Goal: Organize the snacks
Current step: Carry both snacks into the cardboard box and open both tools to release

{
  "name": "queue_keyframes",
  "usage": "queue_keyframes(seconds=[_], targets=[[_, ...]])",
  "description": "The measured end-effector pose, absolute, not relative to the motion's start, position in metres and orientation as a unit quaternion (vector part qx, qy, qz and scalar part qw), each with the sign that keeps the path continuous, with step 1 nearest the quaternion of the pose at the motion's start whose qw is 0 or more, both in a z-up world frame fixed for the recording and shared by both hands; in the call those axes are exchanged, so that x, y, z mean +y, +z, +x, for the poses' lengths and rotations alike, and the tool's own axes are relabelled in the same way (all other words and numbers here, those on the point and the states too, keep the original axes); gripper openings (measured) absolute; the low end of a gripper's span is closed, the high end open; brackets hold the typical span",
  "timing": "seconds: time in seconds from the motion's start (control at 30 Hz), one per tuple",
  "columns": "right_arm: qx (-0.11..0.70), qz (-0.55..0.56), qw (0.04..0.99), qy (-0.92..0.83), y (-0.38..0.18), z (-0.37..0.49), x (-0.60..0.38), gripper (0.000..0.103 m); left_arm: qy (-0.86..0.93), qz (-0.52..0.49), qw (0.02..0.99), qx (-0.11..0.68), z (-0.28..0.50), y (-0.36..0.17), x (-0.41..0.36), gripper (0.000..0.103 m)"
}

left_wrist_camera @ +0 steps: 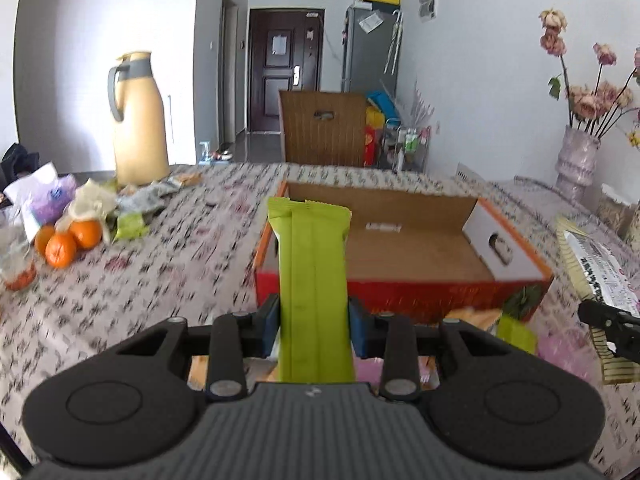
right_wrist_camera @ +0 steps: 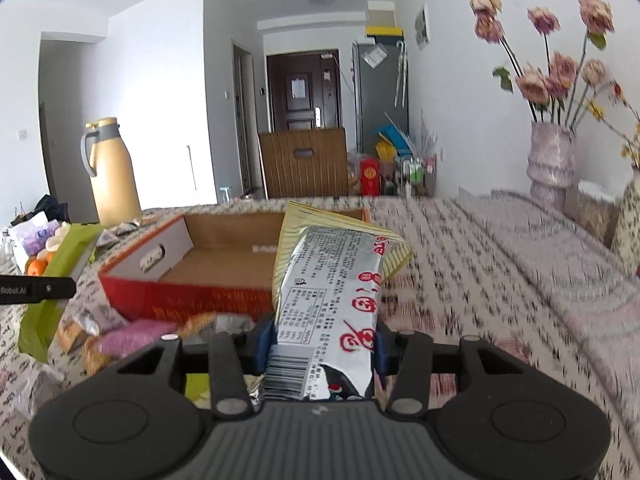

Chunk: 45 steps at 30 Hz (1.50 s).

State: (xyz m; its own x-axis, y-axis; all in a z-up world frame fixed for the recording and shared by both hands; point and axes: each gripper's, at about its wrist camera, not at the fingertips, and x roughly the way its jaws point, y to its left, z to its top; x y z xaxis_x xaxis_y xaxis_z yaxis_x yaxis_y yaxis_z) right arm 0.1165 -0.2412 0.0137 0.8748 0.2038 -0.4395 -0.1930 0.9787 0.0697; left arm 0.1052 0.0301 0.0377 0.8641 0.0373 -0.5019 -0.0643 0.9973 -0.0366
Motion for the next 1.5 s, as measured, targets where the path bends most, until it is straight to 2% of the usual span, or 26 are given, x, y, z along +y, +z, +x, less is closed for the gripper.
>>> queue_keyframes(seconds=[0.3, 0.57, 0.83, 1.13, 1.17, 1.23, 1.3, 1.33, 1.37, 1.4, 1.43, 1.5], targets=[[0.204, 0.009, 0.971, 0.122, 0.042, 0.17, -0.229, 0.046, 0.016, -0.031, 0.971, 0.238, 0.153, 0.063, 0.023, 0.036], [0.221, 0.02, 0.965, 0.139, 0.053, 0.243, -0.204, 0.046, 0.016, -0.046, 0.967, 0.249, 0.216, 0.069, 0.017, 0.036], [0.292, 0.003, 0.947, 0.132, 0.019, 0.302, -0.18, 0.046, 0.033, -0.057, 0.957, 0.282, 0.265, 0.042, 0.015, 0.036], [0.326, -0.015, 0.935, 0.136, -0.004, 0.308, -0.175, 0.047, 0.032, -0.059, 0.95, 0.305, 0.281, 0.012, 0.025, 0.037], [0.329, -0.017, 0.934, 0.136, -0.006, 0.308, -0.174, 0.048, 0.031, -0.059, 0.95, 0.306, 0.28, 0.011, 0.025, 0.038], [0.333, -0.015, 0.933, 0.135, -0.008, 0.307, -0.174, 0.056, 0.029, -0.064, 0.951, 0.302, 0.277, 0.011, 0.026, 0.038], [0.327, -0.011, 0.936, 0.128, -0.006, 0.306, -0.176, 0.06, 0.027, -0.068, 0.954, 0.29, 0.273, 0.015, 0.027, 0.05], [0.325, -0.009, 0.937, 0.127, -0.005, 0.305, -0.177, 0.063, 0.031, -0.07, 0.956, 0.283, 0.27, 0.017, 0.027, 0.07], [0.322, -0.004, 0.938, 0.126, -0.004, 0.303, -0.179, 0.072, 0.041, -0.07, 0.958, 0.276, 0.267, 0.019, 0.026, 0.093], [0.319, -0.003, 0.94, 0.123, -0.003, 0.302, -0.18, 0.081, 0.054, -0.07, 0.96, 0.266, 0.263, 0.021, 0.026, 0.1], [0.316, -0.003, 0.941, 0.121, -0.002, 0.302, -0.181, 0.085, 0.063, -0.072, 0.962, 0.254, 0.26, 0.024, 0.027, 0.103], [0.31, 0.002, 0.943, 0.12, -0.001, 0.3, -0.183, 0.094, 0.059, -0.081, 0.964, 0.248, 0.257, 0.028, 0.029, 0.103]])
